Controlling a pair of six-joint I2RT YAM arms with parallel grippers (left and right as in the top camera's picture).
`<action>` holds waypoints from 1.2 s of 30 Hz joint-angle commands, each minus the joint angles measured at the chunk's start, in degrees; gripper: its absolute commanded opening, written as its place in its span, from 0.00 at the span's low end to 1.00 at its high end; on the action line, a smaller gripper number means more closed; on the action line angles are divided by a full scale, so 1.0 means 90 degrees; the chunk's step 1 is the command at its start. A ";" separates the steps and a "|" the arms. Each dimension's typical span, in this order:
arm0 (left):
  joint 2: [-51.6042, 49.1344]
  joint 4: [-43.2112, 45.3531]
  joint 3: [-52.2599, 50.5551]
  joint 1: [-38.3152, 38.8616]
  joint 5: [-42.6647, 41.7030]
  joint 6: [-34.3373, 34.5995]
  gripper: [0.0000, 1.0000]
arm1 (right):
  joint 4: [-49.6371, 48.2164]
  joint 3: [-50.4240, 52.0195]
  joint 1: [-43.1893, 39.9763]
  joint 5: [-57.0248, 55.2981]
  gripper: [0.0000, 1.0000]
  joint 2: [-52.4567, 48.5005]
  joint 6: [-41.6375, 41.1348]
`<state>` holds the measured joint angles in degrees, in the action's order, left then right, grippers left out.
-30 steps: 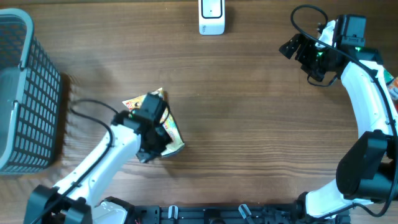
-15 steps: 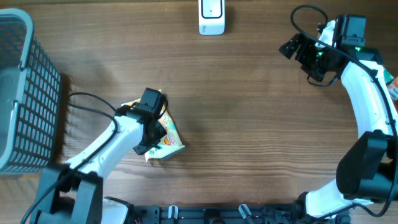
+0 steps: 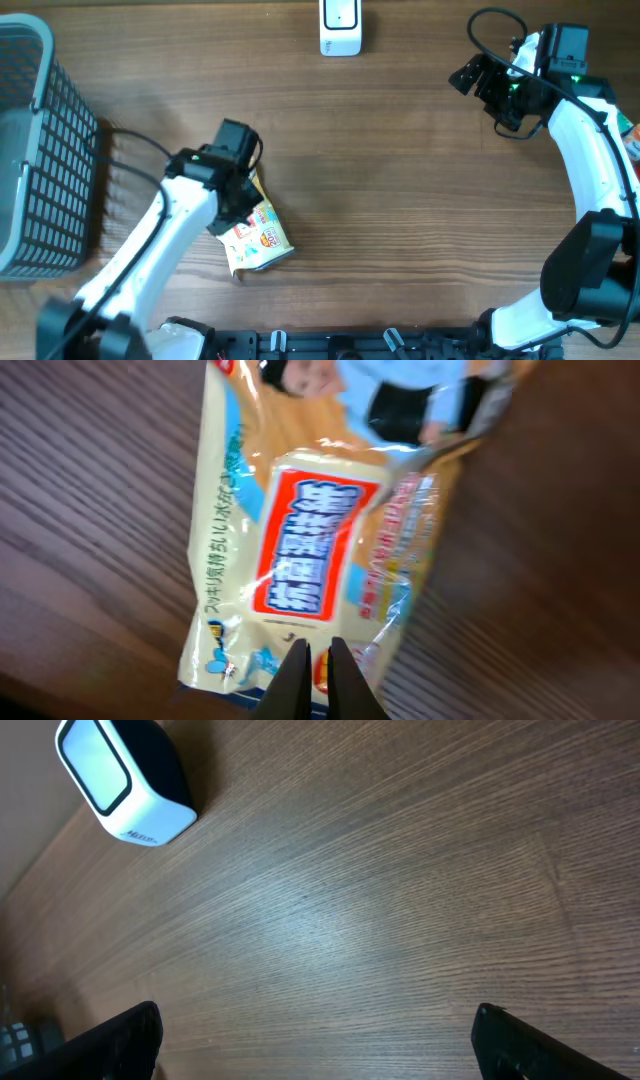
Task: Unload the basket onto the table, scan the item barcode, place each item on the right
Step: 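Grasp the cream tissue pack with the left gripper and lift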
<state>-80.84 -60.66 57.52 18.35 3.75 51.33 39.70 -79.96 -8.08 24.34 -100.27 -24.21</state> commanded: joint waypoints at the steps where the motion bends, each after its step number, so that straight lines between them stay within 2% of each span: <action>1: 0.0231 -0.0257 0.0029 -0.0010 -0.0034 -0.0095 0.04 | -0.0012 0.0007 0.0024 -0.0044 1.00 0.0041 -0.0019; 3: 0.0219 -0.0148 -0.0282 -0.0005 -0.0022 0.0228 0.04 | -0.0012 0.0007 0.0024 -0.0044 1.00 0.0041 -0.0022; 5: 0.0219 0.0323 -0.0573 -0.0015 0.0202 0.0228 0.04 | -0.0012 0.0007 0.0024 -0.0044 1.00 0.0041 -0.0019; 10: 0.0211 0.1933 -0.1161 -0.0041 0.1056 0.0226 0.04 | -0.0012 0.0007 0.0024 -0.0044 1.00 0.0041 -0.0022; 18: -0.0488 0.2679 -0.1367 -0.0313 0.1661 0.0226 0.04 | -0.0012 0.0007 0.0024 -0.0044 1.00 0.0041 -0.0022; 22: -0.1110 0.3507 -0.1367 -0.0529 0.1265 0.0175 0.04 | -0.0012 0.0007 0.0024 -0.0044 1.00 0.0041 -0.0019; 28: -0.1659 0.5088 -0.1367 -0.0522 -0.0168 -0.0350 0.04 | -0.0012 0.0007 0.0024 -0.0044 1.00 0.0041 -0.0022; 30: -0.1647 0.5362 -0.1336 -0.0522 -0.0204 -0.0403 0.04 | -0.0012 0.0007 0.0024 -0.0044 1.00 0.0041 -0.0022; 33: -0.1637 0.5112 -0.0884 -0.0522 -0.0202 -0.0906 0.04 | -0.0012 0.0007 0.0024 -0.0044 1.00 0.0041 -0.0022; 36: -0.1571 0.4255 -0.0053 -0.0522 -0.0197 -0.1192 0.04 | -0.0012 0.0007 0.0024 -0.0044 1.00 0.0041 -0.0022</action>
<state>-95.13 -17.69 49.12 13.80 3.11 45.84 39.72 -79.96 -8.08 24.34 -100.27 -24.21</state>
